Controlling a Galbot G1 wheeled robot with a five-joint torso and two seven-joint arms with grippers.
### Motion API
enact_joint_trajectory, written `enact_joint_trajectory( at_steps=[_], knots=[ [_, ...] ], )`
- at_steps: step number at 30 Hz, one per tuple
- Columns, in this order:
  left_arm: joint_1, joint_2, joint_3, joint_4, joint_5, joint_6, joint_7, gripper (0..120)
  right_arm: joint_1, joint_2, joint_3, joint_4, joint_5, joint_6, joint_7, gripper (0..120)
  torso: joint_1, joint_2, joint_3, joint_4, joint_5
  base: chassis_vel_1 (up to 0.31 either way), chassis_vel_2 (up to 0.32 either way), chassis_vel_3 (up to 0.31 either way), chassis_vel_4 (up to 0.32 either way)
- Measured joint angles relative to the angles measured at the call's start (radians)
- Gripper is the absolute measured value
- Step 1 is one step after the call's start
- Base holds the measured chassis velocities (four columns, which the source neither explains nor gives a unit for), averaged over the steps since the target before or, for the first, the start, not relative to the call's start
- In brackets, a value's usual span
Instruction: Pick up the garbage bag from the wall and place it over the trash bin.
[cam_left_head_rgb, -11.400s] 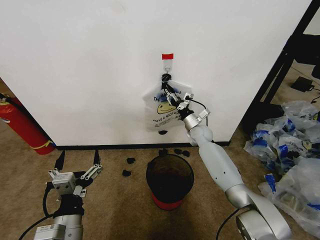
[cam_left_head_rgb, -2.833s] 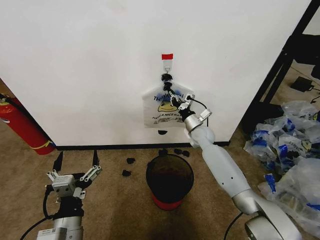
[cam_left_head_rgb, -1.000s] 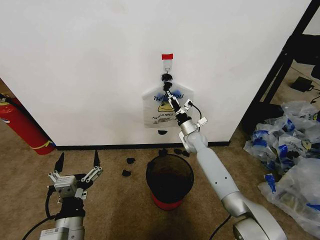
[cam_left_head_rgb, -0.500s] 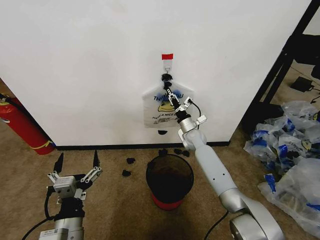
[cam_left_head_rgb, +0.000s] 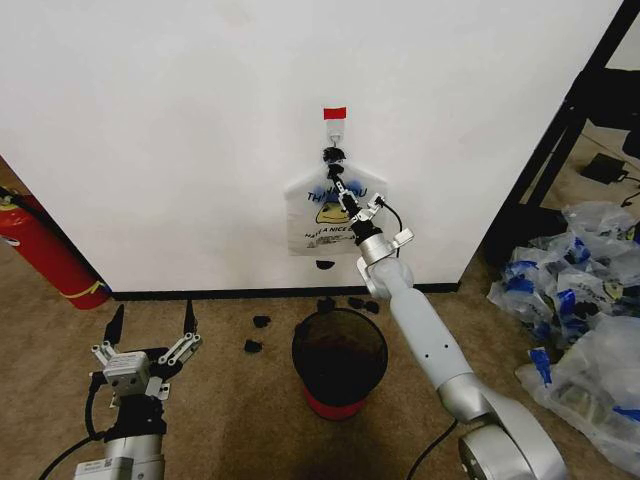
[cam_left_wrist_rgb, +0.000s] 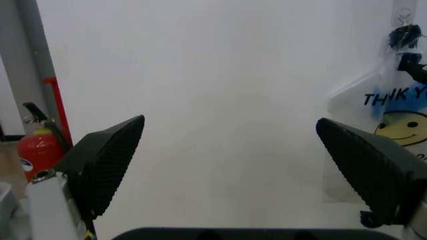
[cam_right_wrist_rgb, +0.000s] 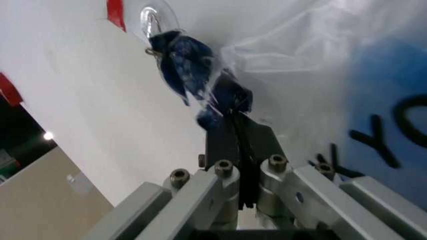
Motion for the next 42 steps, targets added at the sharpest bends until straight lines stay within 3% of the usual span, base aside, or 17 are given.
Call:
enact_joint_trajectory(
  at_steps=[14, 18, 24, 32, 42],
  knots=[
    [-0.018, 0.019, 0.002, 0.006, -0.025, 0.005, -0.001, 100, -0.13, -0.082, -0.017, 0.109, -0.023, 0.004, -0.082, 0, 0.0, 0.0, 0.0, 0.0001, 0.0001, 0.0, 0.0, 0.0, 0.0],
    [-0.036, 0.027, 0.018, 0.012, -0.037, 0.014, 0.0, 100, -0.267, -0.17, -0.007, 0.204, -0.076, -0.018, -0.148, 0, 0.0, 0.0, 0.0, -0.0002, 0.0001, 0.0, 0.0, 0.0, 0.0],
    [-0.051, 0.037, 0.04, 0.024, -0.04, 0.015, 0.005, 100, -0.437, -0.223, 0.034, 0.283, -0.122, -0.027, -0.186, 0, 0.0, 0.0, 0.0, -0.0002, -0.0001, 0.0, 0.0, 0.0, 0.0],
    [-0.068, 0.039, 0.061, 0.028, -0.036, 0.013, 0.017, 100, -0.568, -0.251, 0.094, 0.377, -0.142, -0.027, -0.19, 0, 0.0, 0.0, 0.0, 0.0001, 0.0, 0.0, 0.0, 0.0, 0.0],
    [-0.08, 0.023, 0.085, 0.05, -0.025, 0.011, 0.028, 100, -0.623, -0.261, 0.138, 0.392, -0.142, 0.005, -0.178, 0, 0.0, 0.0, 0.0, 0.0001, 0.0, 0.0, 0.0, 0.0, 0.0]
  ],
)
